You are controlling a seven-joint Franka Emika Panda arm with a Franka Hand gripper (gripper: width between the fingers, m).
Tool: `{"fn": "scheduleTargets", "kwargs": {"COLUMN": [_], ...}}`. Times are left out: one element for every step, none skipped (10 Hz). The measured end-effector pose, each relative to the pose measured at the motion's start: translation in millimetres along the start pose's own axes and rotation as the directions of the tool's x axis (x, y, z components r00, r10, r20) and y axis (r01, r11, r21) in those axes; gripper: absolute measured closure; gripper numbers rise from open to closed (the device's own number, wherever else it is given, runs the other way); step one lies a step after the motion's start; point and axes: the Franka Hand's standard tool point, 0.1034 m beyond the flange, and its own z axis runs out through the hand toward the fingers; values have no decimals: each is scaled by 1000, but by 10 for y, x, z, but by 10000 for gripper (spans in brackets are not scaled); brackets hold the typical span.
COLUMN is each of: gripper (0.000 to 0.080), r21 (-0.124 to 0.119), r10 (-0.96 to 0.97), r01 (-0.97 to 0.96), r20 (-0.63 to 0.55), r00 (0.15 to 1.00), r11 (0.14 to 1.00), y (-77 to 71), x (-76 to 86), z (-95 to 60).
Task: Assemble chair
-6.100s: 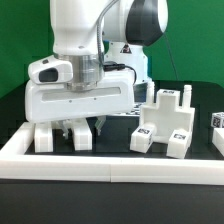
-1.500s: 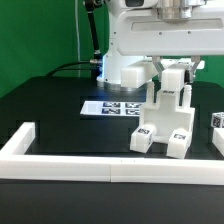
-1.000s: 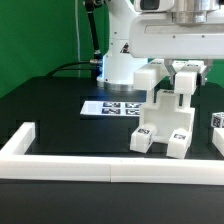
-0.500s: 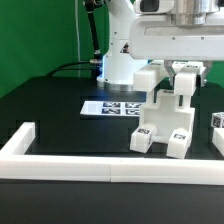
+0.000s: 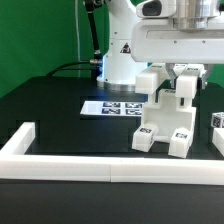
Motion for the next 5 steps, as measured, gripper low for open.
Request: {"fn": "scheduleTargets", "kwargs": {"gripper": [511, 511, 511, 511, 511], "r21": [0, -2, -5, -9, -13], "r10": [-3, -5, -9, -10, -10], "r01": [3, 5, 8, 10, 10], "r20": [-6, -7, -9, -7, -4], "r00": [1000, 1000, 1000, 1000, 1000], "r11": [1000, 1000, 1000, 1000, 1000], "y": [3, 14, 28, 42, 54], "x": [14, 19, 30, 42, 48], "z": [22, 57, 100, 134, 178]}}
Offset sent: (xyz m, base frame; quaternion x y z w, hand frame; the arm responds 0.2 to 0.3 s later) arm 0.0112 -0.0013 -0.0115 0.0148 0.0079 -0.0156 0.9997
